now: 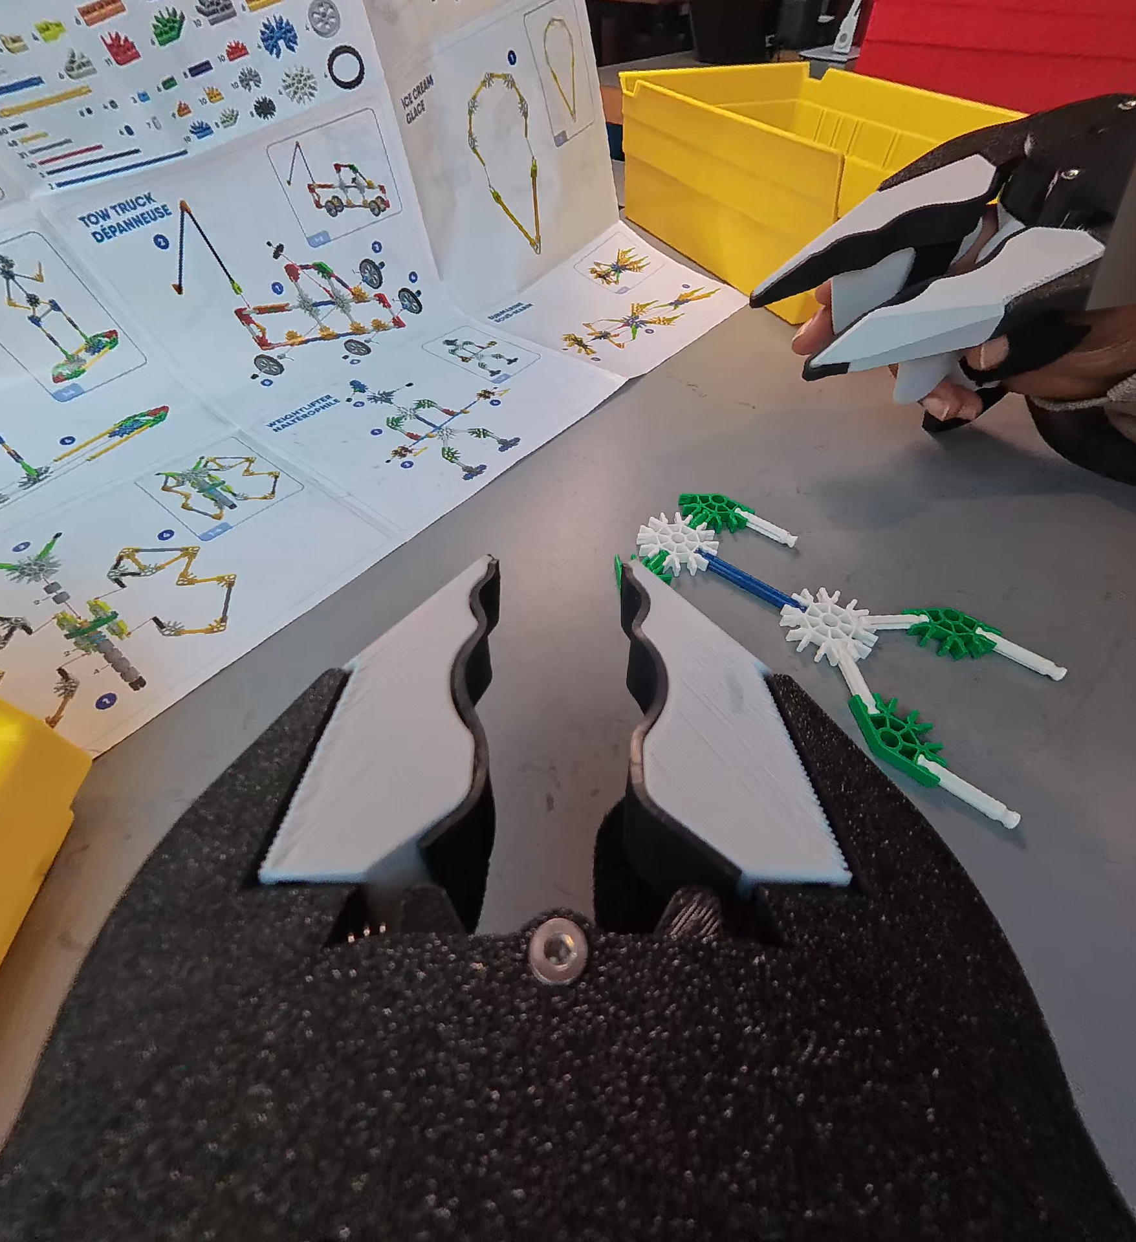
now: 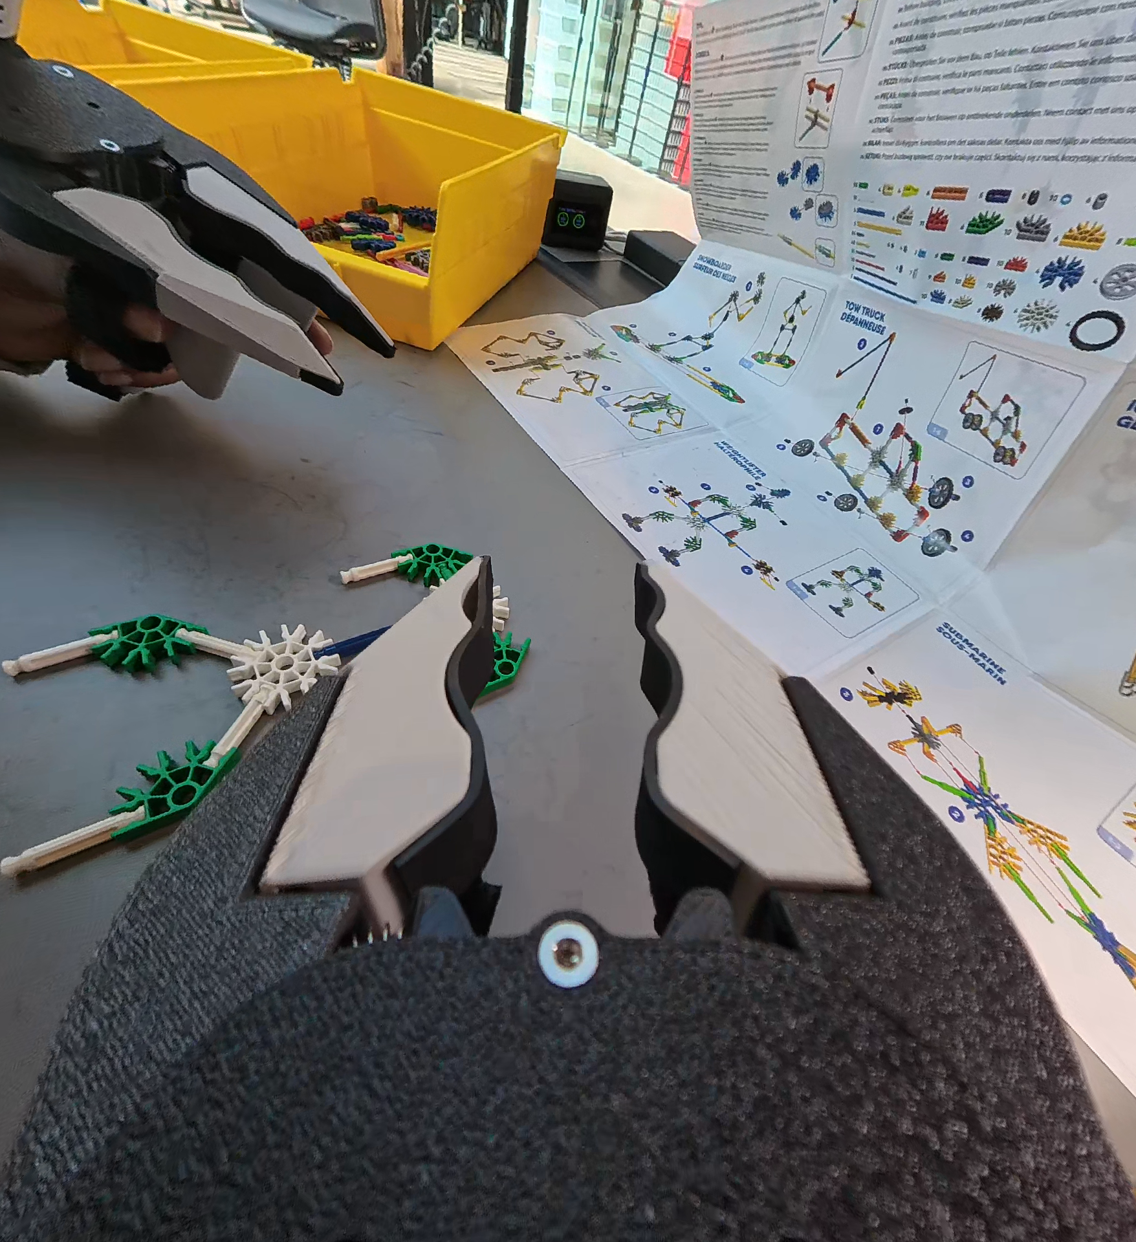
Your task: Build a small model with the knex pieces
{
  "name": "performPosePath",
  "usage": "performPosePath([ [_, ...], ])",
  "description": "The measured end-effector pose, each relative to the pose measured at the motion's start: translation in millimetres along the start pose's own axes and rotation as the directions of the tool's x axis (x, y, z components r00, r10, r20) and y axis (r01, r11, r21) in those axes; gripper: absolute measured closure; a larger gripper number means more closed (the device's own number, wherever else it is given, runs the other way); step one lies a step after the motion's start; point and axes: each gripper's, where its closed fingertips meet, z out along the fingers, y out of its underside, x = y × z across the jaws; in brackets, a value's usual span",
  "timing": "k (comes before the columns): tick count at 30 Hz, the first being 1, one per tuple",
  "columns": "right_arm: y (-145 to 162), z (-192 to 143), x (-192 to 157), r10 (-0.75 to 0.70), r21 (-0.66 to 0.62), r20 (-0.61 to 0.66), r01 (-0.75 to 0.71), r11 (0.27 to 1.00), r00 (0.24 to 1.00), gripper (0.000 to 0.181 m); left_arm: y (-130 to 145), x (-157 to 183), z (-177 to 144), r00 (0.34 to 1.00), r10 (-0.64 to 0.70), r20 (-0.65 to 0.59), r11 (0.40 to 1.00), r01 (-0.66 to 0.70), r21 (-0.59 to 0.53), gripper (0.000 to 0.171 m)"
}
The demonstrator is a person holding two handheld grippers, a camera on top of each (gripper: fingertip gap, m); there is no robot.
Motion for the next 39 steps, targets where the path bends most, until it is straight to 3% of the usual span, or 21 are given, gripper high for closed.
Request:
performPosePath([
  [19, 0.5, 0.5, -0.8, 0.0, -0.004, 0.01, 0.0, 1.0, 1.0, 0.146, 4.7, 0.0, 3.4, 1.0, -0.02, -0.016, 1.0, 0.02, -0.023, 0.138],
  [39, 3.3, 2.5, -7.9, -0.036, -0.024, 0.031, 0.037, 0.999, 0.999, 0.146, 1.1, -0.3, 2.8, 0.999, 0.054, -0.005, 0.999, -0.054, 0.006, 0.142],
])
